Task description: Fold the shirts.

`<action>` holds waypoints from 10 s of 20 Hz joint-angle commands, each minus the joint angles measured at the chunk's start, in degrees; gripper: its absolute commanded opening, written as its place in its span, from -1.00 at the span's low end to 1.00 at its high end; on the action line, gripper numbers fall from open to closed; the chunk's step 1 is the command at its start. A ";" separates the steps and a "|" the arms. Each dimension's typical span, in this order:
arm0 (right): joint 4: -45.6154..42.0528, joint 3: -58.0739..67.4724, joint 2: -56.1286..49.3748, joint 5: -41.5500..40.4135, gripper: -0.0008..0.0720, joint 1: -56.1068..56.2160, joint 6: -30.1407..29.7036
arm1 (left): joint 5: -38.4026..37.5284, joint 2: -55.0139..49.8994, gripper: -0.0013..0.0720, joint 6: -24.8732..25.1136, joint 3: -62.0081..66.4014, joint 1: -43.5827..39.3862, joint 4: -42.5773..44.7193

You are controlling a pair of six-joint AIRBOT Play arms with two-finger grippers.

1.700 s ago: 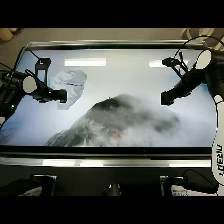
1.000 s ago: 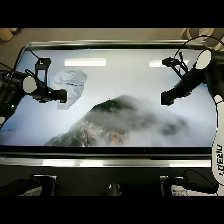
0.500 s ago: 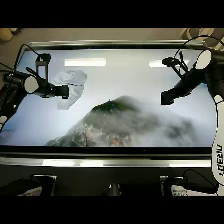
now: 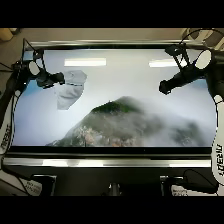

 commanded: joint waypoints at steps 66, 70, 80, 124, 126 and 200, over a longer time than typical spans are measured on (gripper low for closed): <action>32.13 -49.53 8.09 -5.53 0.98 11.45 -14.40 | 19.30 27.19 0.50 14.78 -67.01 -28.57 -49.40; 36.35 -49.53 7.87 -8.83 0.74 12.35 -13.25 | 21.90 27.28 -0.84 14.84 -66.36 -28.52 -49.37; 17.03 -29.20 15.17 -1.07 -0.94 12.04 -12.50 | 6.91 44.52 -0.91 19.28 -50.34 -16.96 -29.77; 0.35 -51.52 27.87 -13.79 -0.93 12.11 12.00 | -9.40 38.95 1.00 15.76 -55.41 -1.11 -23.74; 0.35 -51.52 27.87 -14.05 -0.93 12.11 12.00 | -1.95 40.41 1.00 15.21 -64.65 -5.44 -33.03; 15.32 16.06 -21.75 -3.06 0.19 -11.67 2.23 | -6.54 20.37 0.42 16.31 -35.34 14.75 -16.92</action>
